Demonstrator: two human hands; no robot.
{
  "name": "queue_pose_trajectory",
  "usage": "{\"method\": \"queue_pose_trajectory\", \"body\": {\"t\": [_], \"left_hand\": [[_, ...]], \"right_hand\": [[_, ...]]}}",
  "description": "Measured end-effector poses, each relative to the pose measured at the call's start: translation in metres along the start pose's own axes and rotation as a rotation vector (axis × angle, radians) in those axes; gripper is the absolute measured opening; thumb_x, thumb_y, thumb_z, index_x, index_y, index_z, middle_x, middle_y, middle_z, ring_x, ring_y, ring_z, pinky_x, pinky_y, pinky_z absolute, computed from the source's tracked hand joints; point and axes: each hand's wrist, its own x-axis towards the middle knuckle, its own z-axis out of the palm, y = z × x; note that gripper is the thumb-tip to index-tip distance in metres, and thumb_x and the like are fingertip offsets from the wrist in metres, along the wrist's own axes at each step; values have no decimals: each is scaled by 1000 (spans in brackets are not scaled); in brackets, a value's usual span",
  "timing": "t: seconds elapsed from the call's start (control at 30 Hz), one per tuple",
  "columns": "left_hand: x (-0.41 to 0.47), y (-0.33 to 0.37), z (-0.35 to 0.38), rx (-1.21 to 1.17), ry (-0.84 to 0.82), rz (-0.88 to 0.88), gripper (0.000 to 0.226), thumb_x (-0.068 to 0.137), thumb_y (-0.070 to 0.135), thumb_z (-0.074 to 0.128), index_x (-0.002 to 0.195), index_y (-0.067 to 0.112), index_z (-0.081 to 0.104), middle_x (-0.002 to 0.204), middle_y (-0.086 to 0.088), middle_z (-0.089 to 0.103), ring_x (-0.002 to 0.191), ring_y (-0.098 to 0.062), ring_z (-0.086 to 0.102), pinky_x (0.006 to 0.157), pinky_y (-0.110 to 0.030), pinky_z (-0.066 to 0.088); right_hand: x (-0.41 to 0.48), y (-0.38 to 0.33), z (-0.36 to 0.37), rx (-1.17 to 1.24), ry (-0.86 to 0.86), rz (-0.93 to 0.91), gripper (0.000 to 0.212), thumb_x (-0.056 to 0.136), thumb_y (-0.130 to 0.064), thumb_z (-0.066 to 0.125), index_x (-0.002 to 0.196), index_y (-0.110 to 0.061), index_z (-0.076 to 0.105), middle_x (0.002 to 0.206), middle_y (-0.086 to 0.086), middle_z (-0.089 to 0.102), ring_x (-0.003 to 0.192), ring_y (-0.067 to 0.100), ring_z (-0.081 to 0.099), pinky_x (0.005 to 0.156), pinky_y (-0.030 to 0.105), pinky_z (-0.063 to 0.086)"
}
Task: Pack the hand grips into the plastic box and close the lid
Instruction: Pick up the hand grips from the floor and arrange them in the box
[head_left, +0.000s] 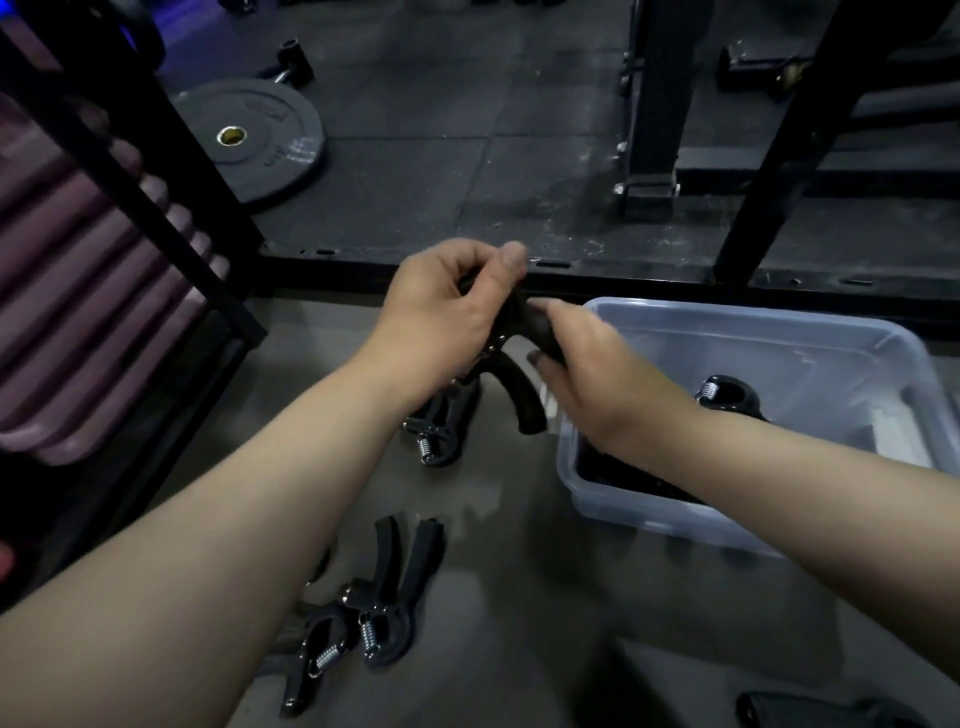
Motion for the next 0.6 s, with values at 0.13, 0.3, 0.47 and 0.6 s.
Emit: {"method": "queue_pose_trajectory", "body": {"t": [0.13,0.3,0.47,0.6], "left_hand": [[-2,-25,43,26,100,-82,29,99,38,41,112,24,63,105,-1,69,98,-17,65,92,-44,53],[-47,-65,89,409,-346,-37,47,101,21,32,148,14,36,150,-8,41,141,-23,33,118,-43,26],[-61,-77,97,453,-322,-23,57,104,15,26,158,21,8,165,6,6,150,-5,0,120,-24,1],[-63,-80,99,443,-339,-28,55,105,17,25,157,24,7,164,11,3,148,0,-4,121,-26,1]], "right_hand": [[-28,29,-33,38,120,165,44,97,-28,50,138,-31,34,131,-3,43,111,10,47,95,32,41],[-66,72,-40,50,296,618,21,96,-24,50,115,-17,50,108,2,52,97,22,50,82,29,37],[-76,97,-28,16,113,937,32,78,-43,51,97,-19,57,102,11,64,87,33,62,84,42,53],[-64,86,-17,104,59,1039,35,69,-44,47,94,-20,52,97,9,63,80,33,64,77,46,56]]}}
